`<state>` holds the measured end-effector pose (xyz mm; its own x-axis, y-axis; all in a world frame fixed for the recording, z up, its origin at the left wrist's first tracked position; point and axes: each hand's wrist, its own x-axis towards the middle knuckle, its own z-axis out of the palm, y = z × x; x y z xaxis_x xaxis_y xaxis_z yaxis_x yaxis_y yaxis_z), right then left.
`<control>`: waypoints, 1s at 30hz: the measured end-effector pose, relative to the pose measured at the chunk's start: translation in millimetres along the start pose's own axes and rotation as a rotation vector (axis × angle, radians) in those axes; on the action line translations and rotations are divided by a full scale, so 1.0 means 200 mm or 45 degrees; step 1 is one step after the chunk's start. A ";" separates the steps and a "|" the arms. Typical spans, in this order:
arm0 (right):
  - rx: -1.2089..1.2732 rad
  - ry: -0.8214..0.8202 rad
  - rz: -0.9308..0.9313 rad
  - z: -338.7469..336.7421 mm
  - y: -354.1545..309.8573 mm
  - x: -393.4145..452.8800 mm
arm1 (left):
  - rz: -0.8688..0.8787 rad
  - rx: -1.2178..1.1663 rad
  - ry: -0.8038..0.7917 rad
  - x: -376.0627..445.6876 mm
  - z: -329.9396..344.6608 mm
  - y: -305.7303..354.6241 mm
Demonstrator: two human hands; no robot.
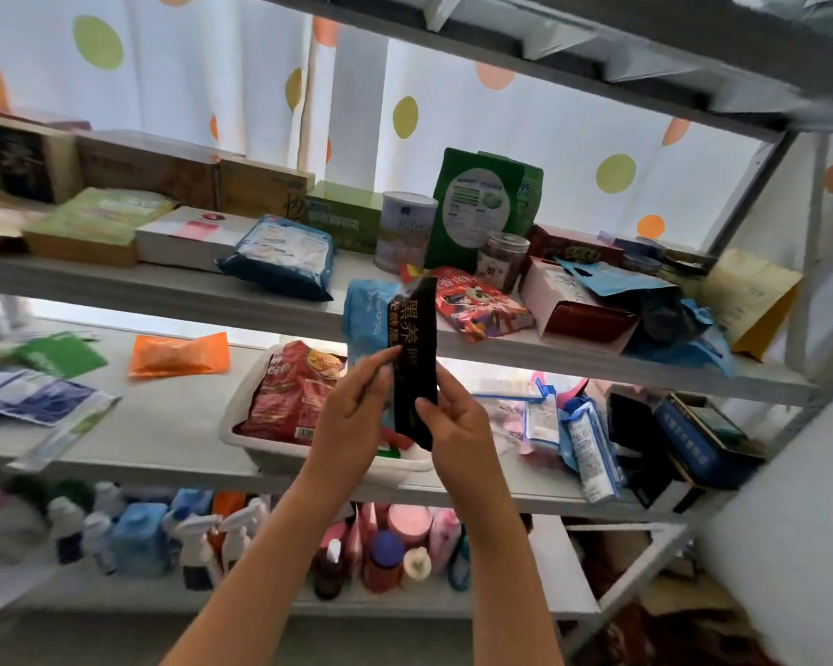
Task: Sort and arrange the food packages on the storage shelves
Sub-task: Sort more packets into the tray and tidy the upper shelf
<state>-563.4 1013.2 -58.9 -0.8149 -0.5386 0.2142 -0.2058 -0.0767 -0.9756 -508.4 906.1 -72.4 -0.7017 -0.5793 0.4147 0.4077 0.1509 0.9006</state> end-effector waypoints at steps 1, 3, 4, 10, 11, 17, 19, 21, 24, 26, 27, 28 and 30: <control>-0.037 -0.025 -0.019 0.02 0.02 -0.03 | -0.045 -0.088 0.014 -0.03 -0.01 0.01; -0.073 -0.069 -0.023 0.03 0.03 -0.08 | -0.113 -0.163 0.044 -0.06 -0.03 0.00; -0.075 -0.087 -0.006 0.03 0.03 -0.11 | -0.147 -0.174 0.053 -0.08 -0.04 0.00; -0.025 -0.097 0.027 0.06 0.13 -0.22 | -0.239 -0.182 0.005 -0.19 -0.11 -0.02; -0.010 -0.071 0.051 0.07 0.15 -0.23 | -0.251 -0.164 -0.001 -0.21 -0.12 -0.02; -0.053 0.039 0.071 0.08 0.21 -0.28 | -0.353 -0.138 -0.016 -0.27 -0.14 -0.05; -0.041 0.080 0.088 0.08 0.22 -0.28 | -0.378 -0.129 -0.033 -0.28 -0.14 -0.07; -0.024 0.093 0.096 0.08 0.22 -0.28 | -0.424 -0.151 -0.040 -0.29 -0.14 -0.08; -0.020 0.120 0.094 0.07 0.23 -0.29 | -0.483 -0.201 -0.041 -0.30 -0.14 -0.10; 0.005 0.136 0.093 0.06 0.24 -0.29 | -0.501 -0.203 -0.051 -0.30 -0.13 -0.11; 0.017 0.144 0.099 0.05 0.24 -0.29 | -0.509 -0.205 -0.056 -0.30 -0.13 -0.11; 0.028 0.152 0.112 0.05 0.24 -0.30 | -0.512 -0.201 -0.062 -0.30 -0.13 -0.11; 0.065 0.169 0.133 0.04 0.26 -0.29 | -0.490 -0.163 -0.084 -0.31 -0.13 -0.11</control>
<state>-521.6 1034.3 -121.7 -0.8953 -0.4309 0.1125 -0.0909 -0.0704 -0.9934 -459.3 918.2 -121.3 -0.8514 -0.5209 0.0616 0.1744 -0.1703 0.9698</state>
